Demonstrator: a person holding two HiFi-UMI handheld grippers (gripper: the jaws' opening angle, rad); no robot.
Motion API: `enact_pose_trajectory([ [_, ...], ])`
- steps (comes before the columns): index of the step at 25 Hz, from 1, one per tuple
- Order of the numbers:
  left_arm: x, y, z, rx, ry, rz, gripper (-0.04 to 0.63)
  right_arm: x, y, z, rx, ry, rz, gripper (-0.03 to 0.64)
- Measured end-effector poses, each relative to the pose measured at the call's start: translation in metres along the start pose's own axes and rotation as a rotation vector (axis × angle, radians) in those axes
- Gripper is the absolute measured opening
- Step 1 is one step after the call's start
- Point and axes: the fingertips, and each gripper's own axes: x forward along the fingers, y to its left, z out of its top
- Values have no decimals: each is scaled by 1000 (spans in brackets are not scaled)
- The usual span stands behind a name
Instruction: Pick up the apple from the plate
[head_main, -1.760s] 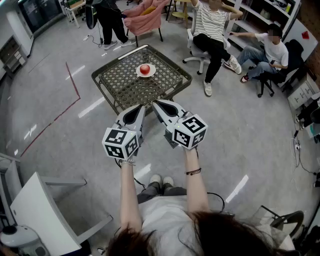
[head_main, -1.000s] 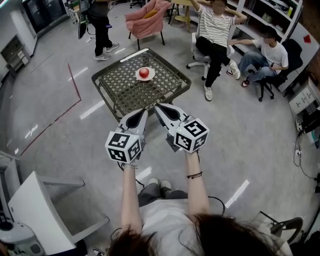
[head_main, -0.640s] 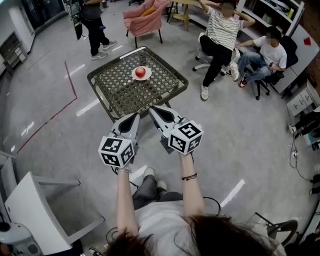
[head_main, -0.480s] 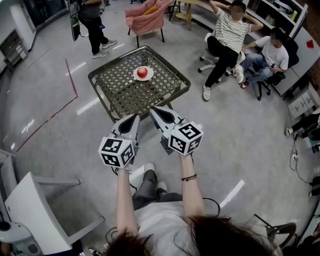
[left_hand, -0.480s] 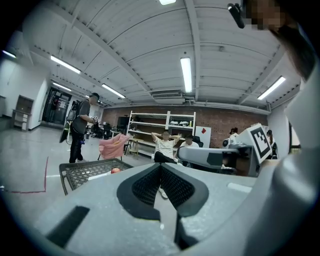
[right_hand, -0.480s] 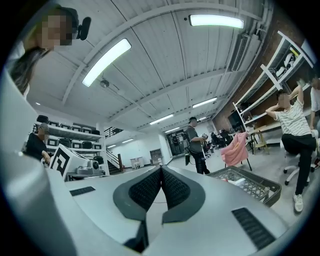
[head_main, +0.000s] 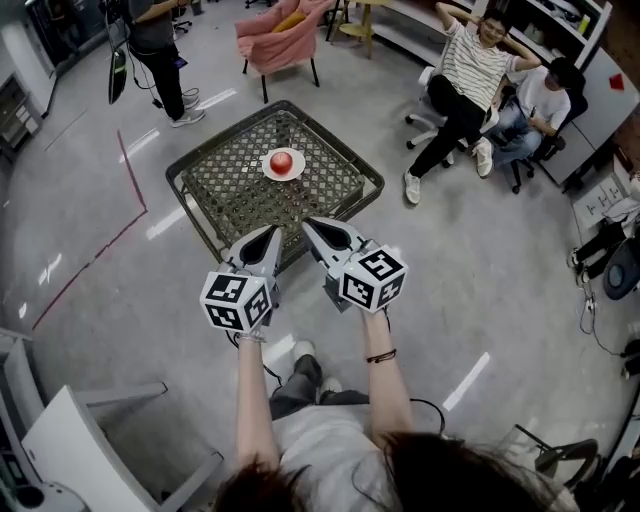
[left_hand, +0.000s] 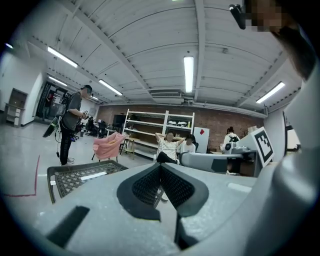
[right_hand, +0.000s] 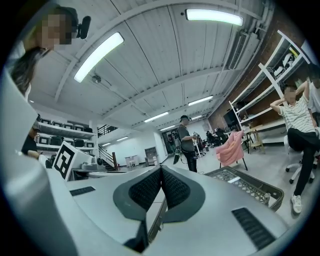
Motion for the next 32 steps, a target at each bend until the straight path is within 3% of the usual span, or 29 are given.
enact_pose_trajectory([
  [14, 53, 30, 5, -3, 34, -91, 11, 38, -44, 3, 8, 14, -71, 9],
  [32, 91, 79, -1, -37, 52, -45, 11, 85, -91, -4, 24, 53, -51, 9],
])
